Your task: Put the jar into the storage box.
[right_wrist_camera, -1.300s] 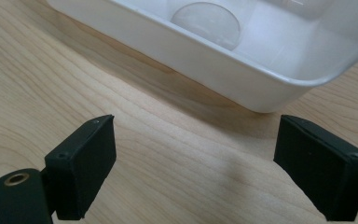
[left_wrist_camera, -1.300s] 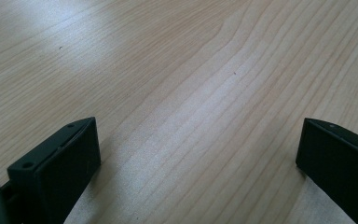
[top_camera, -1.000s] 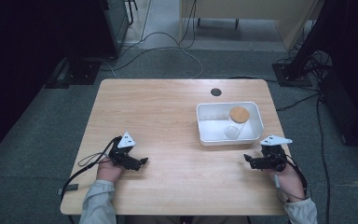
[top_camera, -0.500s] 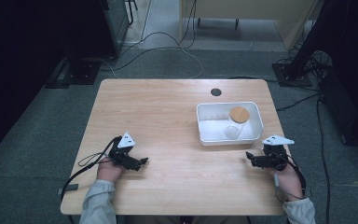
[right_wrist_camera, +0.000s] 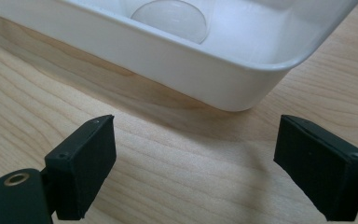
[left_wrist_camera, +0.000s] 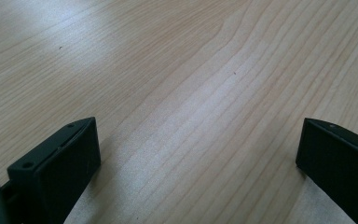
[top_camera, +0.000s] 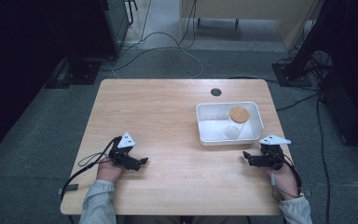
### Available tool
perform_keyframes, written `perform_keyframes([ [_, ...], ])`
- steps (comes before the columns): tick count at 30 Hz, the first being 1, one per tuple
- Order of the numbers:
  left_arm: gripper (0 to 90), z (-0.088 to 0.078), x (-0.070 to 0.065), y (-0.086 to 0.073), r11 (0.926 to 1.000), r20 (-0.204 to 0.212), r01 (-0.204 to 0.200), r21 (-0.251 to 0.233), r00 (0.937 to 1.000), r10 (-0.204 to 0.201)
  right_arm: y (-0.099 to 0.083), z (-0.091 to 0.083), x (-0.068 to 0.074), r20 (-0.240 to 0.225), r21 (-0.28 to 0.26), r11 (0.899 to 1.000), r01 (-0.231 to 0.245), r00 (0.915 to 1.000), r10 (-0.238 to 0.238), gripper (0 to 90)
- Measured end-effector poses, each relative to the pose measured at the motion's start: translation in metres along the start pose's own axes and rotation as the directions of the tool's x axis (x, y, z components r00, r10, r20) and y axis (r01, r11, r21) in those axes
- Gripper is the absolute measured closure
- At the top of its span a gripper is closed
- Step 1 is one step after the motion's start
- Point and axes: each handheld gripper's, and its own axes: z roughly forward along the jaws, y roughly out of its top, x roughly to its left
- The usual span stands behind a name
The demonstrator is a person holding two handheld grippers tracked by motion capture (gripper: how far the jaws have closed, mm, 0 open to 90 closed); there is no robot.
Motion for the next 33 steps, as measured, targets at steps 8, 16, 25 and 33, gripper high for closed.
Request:
perform_keyframes([
  [8,0.0,0.000,0.000,0.000,1.0000,0.000,0.000,0.000,1.0000,0.000,-0.002,0.005,-0.002,-0.005,-0.008,1.000,-0.011,0.9999,0.011,12.2],
  [16,0.0,0.000,0.000,0.000,1.0000,0.000,0.000,-0.001,1.0000,0.000,-0.002,0.006,-0.006,0.003,-0.006,1.000,0.009,1.0000,-0.009,11.7],
  [25,0.0,0.000,0.000,0.000,1.0000,0.000,0.000,0.000,1.0000,0.000,-0.002,0.006,-0.015,-0.011,-0.006,1.000,0.015,0.9998,-0.015,11.6],
  [33,0.0,0.000,0.000,0.000,1.0000,0.000,-0.001,-0.001,1.0000,0.001,-0.002,0.006,-0.015,-0.007,-0.003,1.000,0.020,0.9998,-0.020,11.6],
])
